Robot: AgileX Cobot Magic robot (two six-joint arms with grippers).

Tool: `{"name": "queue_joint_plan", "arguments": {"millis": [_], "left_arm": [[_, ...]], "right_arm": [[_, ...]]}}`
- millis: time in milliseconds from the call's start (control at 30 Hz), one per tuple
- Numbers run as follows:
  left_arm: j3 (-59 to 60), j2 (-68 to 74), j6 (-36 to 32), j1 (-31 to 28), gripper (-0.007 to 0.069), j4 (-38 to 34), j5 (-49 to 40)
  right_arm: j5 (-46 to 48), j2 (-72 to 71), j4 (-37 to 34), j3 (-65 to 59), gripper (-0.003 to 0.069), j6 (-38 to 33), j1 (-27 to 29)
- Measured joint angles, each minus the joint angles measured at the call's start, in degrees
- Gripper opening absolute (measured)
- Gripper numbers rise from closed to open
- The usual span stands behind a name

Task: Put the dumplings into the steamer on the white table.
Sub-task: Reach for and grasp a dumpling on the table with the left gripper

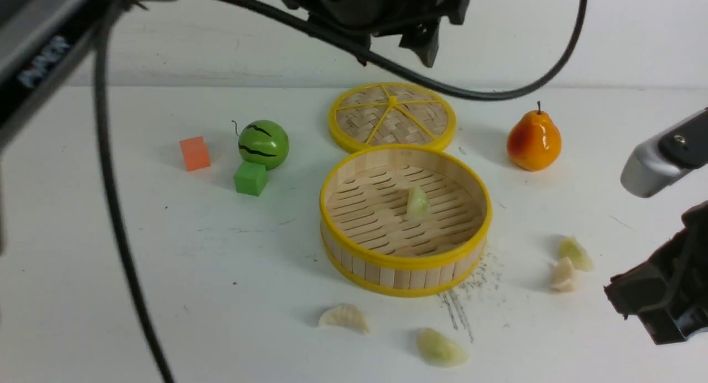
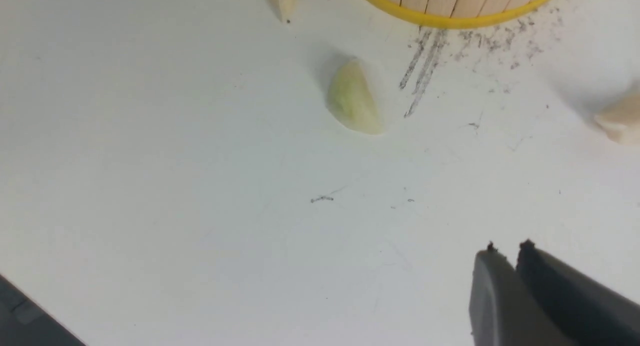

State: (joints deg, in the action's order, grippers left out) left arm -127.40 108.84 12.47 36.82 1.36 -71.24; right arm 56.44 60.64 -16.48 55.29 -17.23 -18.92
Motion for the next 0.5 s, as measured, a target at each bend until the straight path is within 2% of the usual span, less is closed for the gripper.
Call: {"name": "queue_joint_plan", "arguments": {"millis": [133,233,300,367,500], "left_arm": [[16.3,-8.3,0.7,0.0,0.0550,0.0,0.0],[30.0,-12.8,3.8,0.0,0.0550,-0.5,0.7],[35.7,-13.5,5.6,0.0,0.0550,-0.9,3.1],[44.3,-13.0,8.0,0.0,0.0550,-1.4,10.3],[49.9,-10.5,7.1,0.0,0.0540,-1.7,18.1]], "right_arm": [[-0.1,0.0,-0.2,0.0,0.0067,0.0,0.0],[-0.8,0.0,-0.6,0.0,0.0073,0.0,0.0],[-1.0,0.0,-0.6,0.0,0.0074,0.0,0.0],[-1.3,0.0,-1.3,0.0,0.0074,0.0,0.0],[-1.3,0.0,-2.6,0.0,0.0076,0.0,0.0]]}}
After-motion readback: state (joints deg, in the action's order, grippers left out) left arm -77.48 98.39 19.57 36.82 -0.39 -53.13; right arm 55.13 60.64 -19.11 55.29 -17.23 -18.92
